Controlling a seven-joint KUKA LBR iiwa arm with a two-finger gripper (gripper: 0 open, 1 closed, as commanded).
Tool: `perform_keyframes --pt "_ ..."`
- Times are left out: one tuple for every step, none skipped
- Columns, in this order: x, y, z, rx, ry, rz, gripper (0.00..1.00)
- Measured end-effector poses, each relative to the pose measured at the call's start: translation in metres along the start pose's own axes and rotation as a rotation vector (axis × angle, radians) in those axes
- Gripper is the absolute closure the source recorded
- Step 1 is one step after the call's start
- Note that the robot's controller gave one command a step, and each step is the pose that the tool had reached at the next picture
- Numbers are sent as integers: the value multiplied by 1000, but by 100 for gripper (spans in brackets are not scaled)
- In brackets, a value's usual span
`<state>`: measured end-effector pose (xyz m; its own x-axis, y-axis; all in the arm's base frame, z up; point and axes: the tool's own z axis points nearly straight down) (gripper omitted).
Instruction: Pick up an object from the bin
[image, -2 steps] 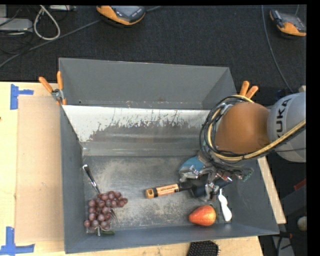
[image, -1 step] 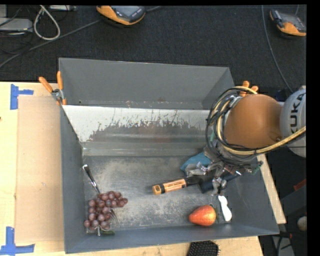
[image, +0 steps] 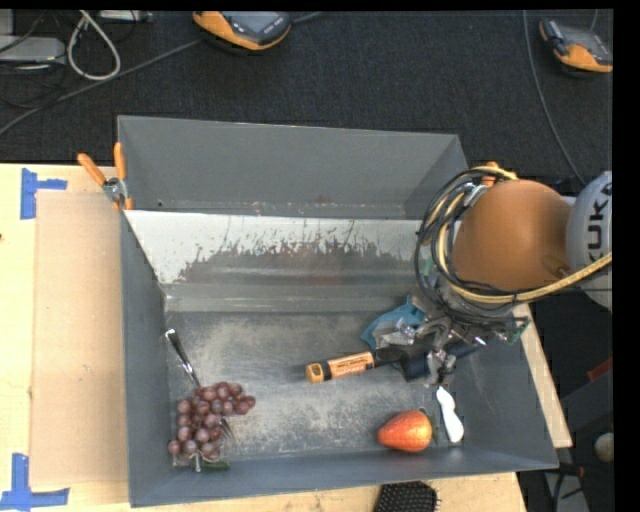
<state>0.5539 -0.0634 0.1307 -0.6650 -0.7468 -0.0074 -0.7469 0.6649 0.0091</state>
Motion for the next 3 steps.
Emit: perform_keyframes --pt "-4 -7 -50 1 -2 25 100" --pt "-1 -13 -25 -5 2 -32 100" --pt "-12 -33 -15 2 -4 -97 100"
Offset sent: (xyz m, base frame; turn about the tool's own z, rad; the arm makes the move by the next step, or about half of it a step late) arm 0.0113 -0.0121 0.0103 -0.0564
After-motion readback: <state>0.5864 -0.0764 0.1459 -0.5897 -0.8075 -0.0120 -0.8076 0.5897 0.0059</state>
